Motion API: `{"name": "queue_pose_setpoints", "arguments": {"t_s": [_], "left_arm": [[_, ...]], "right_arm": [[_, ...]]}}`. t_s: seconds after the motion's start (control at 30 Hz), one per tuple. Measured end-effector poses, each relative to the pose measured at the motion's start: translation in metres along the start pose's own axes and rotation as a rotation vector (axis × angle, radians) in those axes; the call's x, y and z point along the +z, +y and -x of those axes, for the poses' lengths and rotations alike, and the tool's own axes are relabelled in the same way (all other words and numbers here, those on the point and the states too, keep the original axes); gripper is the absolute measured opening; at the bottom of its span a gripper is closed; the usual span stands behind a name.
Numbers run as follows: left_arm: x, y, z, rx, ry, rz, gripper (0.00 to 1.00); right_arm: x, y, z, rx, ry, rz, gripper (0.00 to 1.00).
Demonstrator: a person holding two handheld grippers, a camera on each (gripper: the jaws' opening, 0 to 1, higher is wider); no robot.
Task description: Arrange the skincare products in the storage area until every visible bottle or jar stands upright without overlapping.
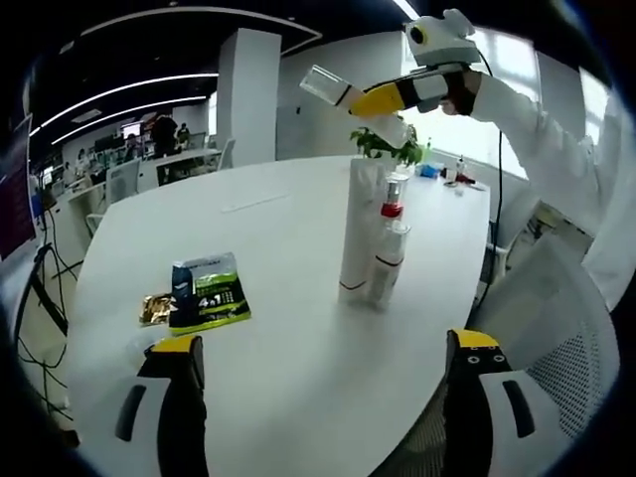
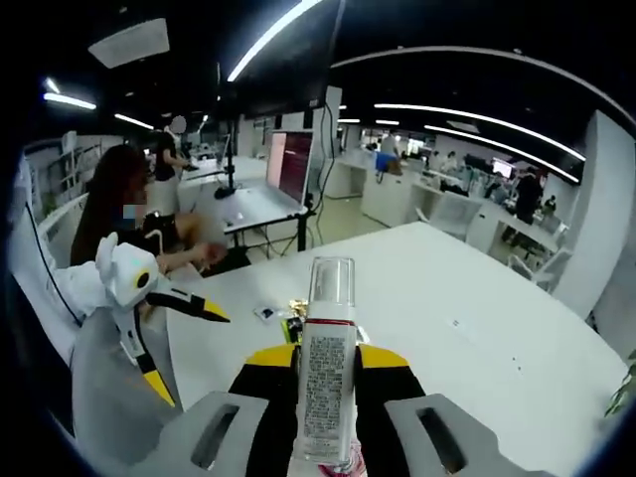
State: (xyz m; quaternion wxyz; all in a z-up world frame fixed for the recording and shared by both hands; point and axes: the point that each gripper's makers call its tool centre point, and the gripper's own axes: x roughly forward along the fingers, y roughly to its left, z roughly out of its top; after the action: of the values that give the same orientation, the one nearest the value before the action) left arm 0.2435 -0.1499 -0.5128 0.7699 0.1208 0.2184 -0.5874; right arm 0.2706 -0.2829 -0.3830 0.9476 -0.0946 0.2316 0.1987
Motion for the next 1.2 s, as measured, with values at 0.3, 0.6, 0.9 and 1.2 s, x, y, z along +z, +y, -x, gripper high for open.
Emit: {"name": "queue_pose_setpoints", "arguments": {"t_s": [0.3, 0.6, 0.9, 1.2], "left_arm": [[0.004, -0.001, 0.001, -0.010, -0.021, 0.013, 0.92], [0.010, 0.003, 0.003, 0.007, -0.053, 0.032, 0.85], [0.028, 0.010, 0.012, -0.002, -0.166, 0.159, 0.77], [0.041, 0.004, 0.017, -0.078, -0.245, 0.290, 0.62]], "right_arm": [[-0.016, 0.030, 0.001, 0.035, -0.008, -0.038, 0.14], [-0.038, 0.056, -0.007, 0.068, -0.007, -0.100, 0.14], [-0.063, 0.074, -0.013, 0.080, 0.019, -0.148, 0.14], [-0.095, 0.091, -0.026, 0.068, 0.055, -0.171, 0.14]]}}
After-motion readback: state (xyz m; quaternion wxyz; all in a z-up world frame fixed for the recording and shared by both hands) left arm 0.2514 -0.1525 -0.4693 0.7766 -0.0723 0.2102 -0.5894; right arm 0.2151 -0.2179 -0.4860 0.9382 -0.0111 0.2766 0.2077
